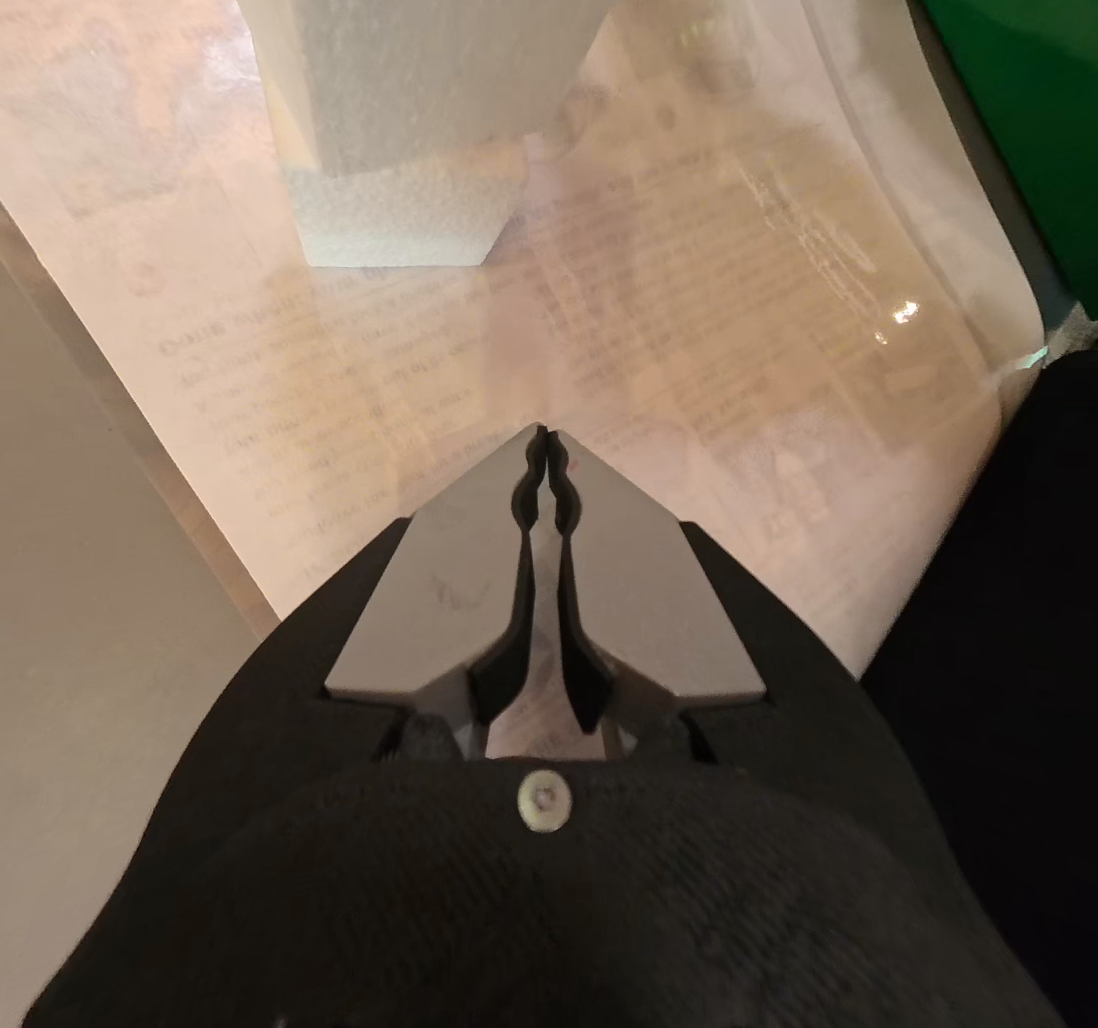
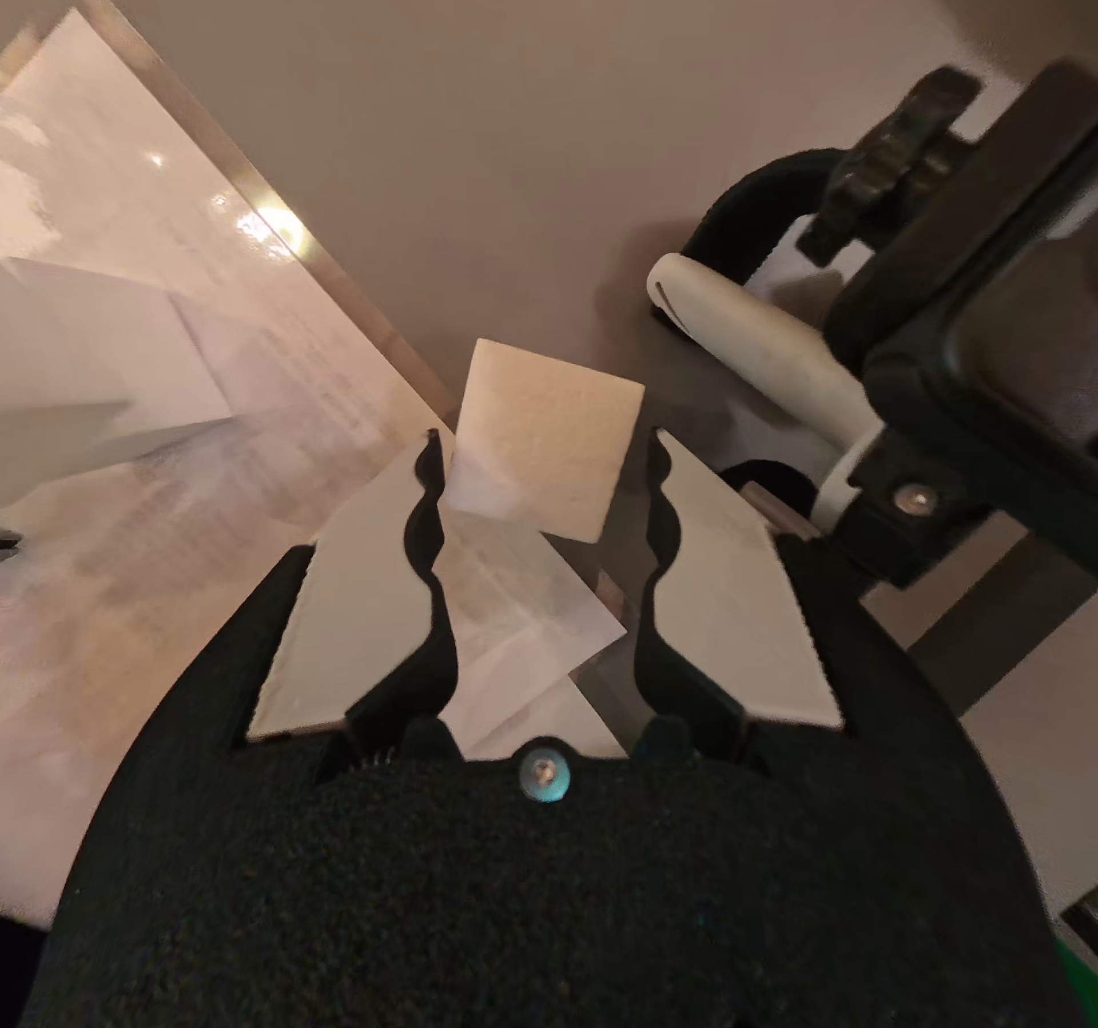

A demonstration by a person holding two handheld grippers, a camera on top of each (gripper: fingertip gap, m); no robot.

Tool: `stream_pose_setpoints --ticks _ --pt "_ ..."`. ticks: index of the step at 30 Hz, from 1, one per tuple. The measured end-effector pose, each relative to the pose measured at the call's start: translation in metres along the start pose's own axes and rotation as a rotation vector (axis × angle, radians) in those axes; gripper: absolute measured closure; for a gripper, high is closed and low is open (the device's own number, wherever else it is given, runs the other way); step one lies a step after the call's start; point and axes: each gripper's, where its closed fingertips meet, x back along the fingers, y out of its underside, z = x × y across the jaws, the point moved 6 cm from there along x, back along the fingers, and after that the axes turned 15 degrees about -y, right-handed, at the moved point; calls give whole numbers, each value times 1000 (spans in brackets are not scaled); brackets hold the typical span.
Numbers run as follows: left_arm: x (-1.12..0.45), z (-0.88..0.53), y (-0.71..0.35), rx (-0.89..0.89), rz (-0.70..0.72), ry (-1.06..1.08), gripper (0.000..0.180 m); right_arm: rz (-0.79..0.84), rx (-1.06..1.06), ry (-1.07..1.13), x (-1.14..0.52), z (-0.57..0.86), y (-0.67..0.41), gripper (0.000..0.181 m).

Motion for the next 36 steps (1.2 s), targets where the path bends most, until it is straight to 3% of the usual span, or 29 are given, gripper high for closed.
stream_pose_setpoints --ticks 7,15,27,36 --pt "0 0 0 4 3 3 180 21 49 -91 16 -20 -2 118" --pt "0 -1 0 4 6 11 180 96 254 -243 86 -96 -42 118" --pt "0 0 1 4 16 3 180 -109 432 -239 56 -150 -52 117" --pt "0 -1 1 6 14 10 180 -136 455 -217 47 -150 -55 117"
